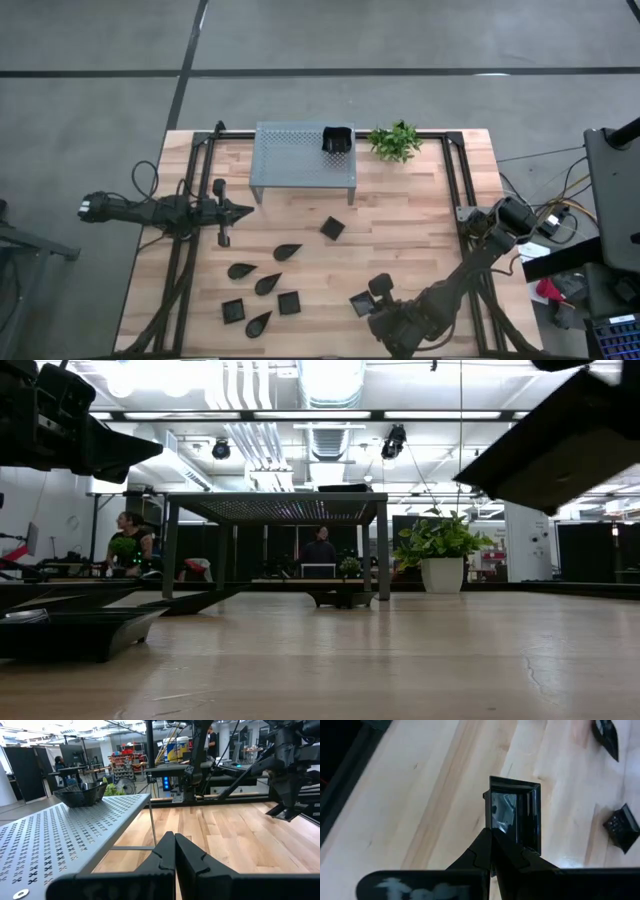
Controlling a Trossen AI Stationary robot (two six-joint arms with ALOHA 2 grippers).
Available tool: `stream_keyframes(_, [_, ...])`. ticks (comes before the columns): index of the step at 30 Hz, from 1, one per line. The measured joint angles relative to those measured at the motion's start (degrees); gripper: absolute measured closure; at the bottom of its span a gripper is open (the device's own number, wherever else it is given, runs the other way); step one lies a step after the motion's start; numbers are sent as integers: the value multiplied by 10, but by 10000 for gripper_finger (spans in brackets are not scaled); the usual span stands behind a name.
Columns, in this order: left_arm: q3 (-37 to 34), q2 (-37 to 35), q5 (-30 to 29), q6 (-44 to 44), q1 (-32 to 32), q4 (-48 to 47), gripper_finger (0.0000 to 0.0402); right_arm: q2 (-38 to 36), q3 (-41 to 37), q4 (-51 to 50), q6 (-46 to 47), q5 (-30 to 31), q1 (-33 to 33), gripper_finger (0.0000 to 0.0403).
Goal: Pick & Place Mini shaped plates
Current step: Put the black square plate on the shelf
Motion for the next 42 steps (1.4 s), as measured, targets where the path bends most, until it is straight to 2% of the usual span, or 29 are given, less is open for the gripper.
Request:
stream_keyframes(5, [0, 0, 0, 0, 0, 0, 401, -2, 17, -12, -45, 41, -25, 394])
stream_keyframes(9, [0, 0, 0, 0, 0, 0, 401, -3, 45, -19, -103, 49, -57, 394])
stream_keyframes(14, [0, 0, 0, 0, 0, 0, 401, -3, 87, -23, -193, 94, -108, 394])
stream_keyframes(29, [0, 0, 0, 0, 0, 0, 401, -3, 179, -15, -328, 75, -303, 394])
stream_keyframes(37, [0, 0, 0, 0, 0, 0, 401, 0, 182, 60, -422, 55, -384, 394])
stream_keyframes(42, [0, 0, 0, 0, 0, 0, 401, 4, 176, 88, -432, 55, -428, 394])
